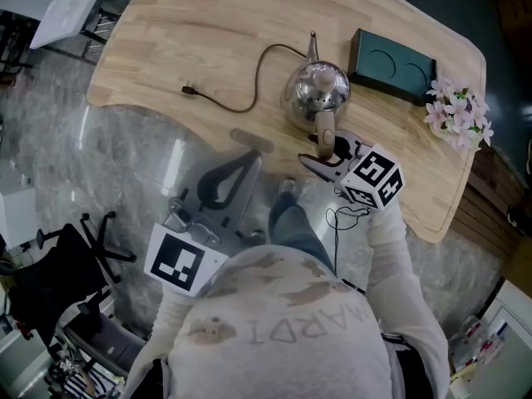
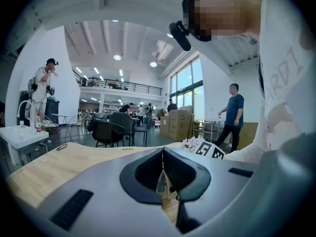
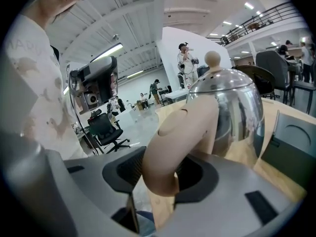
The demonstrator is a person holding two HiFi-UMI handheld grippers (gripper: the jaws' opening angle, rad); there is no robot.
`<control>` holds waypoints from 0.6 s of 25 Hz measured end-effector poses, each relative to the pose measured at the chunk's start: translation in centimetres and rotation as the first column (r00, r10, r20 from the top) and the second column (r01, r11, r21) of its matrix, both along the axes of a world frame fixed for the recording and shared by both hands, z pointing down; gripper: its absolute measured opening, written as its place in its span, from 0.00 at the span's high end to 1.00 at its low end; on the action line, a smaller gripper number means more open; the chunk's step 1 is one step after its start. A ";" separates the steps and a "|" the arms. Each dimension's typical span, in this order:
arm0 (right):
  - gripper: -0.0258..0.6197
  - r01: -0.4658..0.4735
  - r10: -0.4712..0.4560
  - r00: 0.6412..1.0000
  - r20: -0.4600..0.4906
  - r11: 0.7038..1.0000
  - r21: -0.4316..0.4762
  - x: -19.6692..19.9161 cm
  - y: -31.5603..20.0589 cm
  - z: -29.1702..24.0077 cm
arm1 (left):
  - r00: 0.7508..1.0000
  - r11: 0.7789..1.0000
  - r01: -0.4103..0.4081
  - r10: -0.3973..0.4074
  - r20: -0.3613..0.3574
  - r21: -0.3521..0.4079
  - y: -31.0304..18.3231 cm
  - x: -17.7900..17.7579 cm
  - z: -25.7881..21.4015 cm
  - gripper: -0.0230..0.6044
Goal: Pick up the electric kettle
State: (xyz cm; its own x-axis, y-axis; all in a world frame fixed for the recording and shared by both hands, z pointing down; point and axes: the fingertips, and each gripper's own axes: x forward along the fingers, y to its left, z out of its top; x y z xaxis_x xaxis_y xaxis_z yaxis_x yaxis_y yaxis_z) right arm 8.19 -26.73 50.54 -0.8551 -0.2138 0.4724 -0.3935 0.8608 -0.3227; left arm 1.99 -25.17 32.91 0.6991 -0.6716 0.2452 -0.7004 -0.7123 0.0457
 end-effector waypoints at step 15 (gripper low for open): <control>0.76 0.044 -0.045 0.999 0.024 0.999 0.031 -2.7 0.0 0.1 | 1.000 1.000 0.006 -0.006 -0.001 0.000 -0.3 -0.1 0.1 0.94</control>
